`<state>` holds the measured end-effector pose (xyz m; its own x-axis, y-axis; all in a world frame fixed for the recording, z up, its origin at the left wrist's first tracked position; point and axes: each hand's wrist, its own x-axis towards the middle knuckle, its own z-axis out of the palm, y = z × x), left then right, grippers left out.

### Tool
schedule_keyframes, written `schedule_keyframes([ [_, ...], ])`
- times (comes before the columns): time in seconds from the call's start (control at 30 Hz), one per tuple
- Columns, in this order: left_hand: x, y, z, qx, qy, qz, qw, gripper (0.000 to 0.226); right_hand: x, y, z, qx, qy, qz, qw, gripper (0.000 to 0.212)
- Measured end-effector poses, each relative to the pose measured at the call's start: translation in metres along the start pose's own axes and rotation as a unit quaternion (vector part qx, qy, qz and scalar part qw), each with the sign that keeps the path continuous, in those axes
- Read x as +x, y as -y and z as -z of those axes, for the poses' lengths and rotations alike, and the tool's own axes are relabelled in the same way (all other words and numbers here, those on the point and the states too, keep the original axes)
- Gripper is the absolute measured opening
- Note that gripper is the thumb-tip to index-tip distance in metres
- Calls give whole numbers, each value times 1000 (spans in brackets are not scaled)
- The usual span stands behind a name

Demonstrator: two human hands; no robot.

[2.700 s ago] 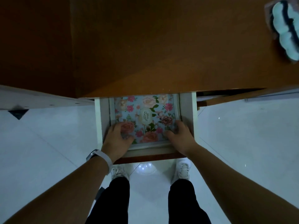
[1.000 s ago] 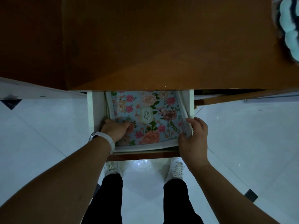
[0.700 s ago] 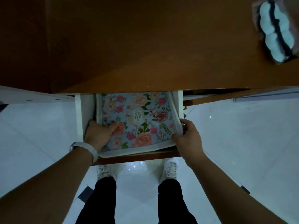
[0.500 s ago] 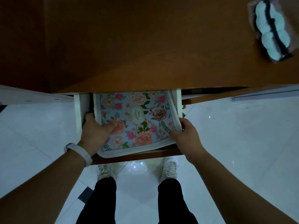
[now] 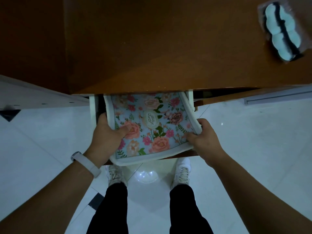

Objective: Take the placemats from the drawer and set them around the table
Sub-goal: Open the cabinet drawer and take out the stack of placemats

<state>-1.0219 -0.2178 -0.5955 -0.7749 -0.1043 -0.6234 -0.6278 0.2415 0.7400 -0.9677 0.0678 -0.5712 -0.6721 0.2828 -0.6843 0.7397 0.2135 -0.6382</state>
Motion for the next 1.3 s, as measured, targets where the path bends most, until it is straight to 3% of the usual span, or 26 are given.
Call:
schedule_keyframes([
  [0.37, -97, -19, 12, -13, -12, 7, 1000, 51, -83, 9, 31, 0, 12, 15, 1000, 34],
  [0.67, -163, -67, 22, -54, -20, 8, 998, 40, -129, 16, 57, 34, 32, -7, 999, 32],
  [1.07, -253, -193, 33, -12, -15, -126, 992, 38, -174, 50, 91, 170, 100, -54, 979, 34],
  [1.3, -327, -302, 55, -53, -19, -250, 967, 49, -193, 135, 129, 298, 239, -47, 923, 29],
])
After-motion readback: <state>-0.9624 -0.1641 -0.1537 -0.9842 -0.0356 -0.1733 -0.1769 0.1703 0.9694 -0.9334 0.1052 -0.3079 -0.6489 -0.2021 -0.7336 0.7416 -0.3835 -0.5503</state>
